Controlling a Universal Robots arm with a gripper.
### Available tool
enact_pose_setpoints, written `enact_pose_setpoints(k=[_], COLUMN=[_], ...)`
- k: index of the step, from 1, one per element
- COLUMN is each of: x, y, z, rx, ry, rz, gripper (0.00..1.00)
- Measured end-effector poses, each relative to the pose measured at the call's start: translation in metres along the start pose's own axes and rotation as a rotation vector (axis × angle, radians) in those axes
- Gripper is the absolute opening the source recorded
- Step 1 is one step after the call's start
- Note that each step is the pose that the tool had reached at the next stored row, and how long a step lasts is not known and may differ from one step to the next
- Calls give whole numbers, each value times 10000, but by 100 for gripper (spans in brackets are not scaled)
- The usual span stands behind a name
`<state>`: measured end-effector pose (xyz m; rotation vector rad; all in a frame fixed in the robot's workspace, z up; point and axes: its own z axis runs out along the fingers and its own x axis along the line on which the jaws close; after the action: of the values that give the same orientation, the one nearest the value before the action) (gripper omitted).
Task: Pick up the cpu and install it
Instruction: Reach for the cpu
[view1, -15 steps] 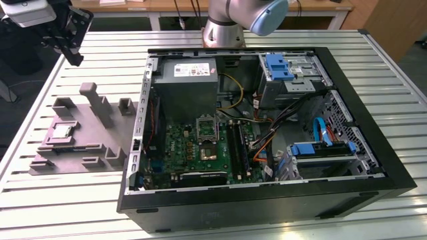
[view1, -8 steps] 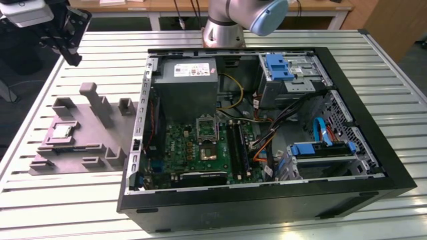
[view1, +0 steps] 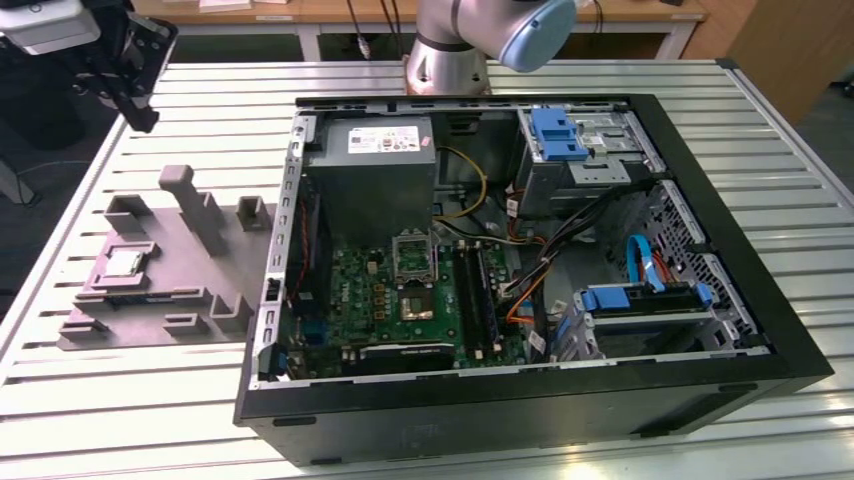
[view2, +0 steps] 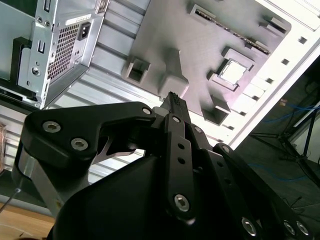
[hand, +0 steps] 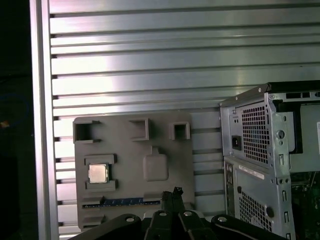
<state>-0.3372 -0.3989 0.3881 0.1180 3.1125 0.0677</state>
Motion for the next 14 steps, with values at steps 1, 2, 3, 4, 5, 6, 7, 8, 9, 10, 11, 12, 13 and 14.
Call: enact_pose_setpoints(k=[1,2,3,4,5,6,7,8,9,10,11,12,13,14], x=[8,18,30,43,56,68,82,96,111,128,145,162,178,192], y=[-1,-2,-2,-3,-4,-5,-6,-8,-9,-10,-11,-12,-14,-15], z=[0,0,0,-1,-1,-2,-2,-2,-2,-3,-3,-4,-4,-4], rx=[0,0,0,0,0,0,0,0,0,0,0,0,0,-1], ry=[0,0,0,0,0,0,-1,0,0,0,0,0,0,0], rz=[0,0,0,0,0,0,0,0,0,0,-1,0,0,-1], gripper=[11,11,11,11,11,11,11,11,11,11,11,11,11,11])
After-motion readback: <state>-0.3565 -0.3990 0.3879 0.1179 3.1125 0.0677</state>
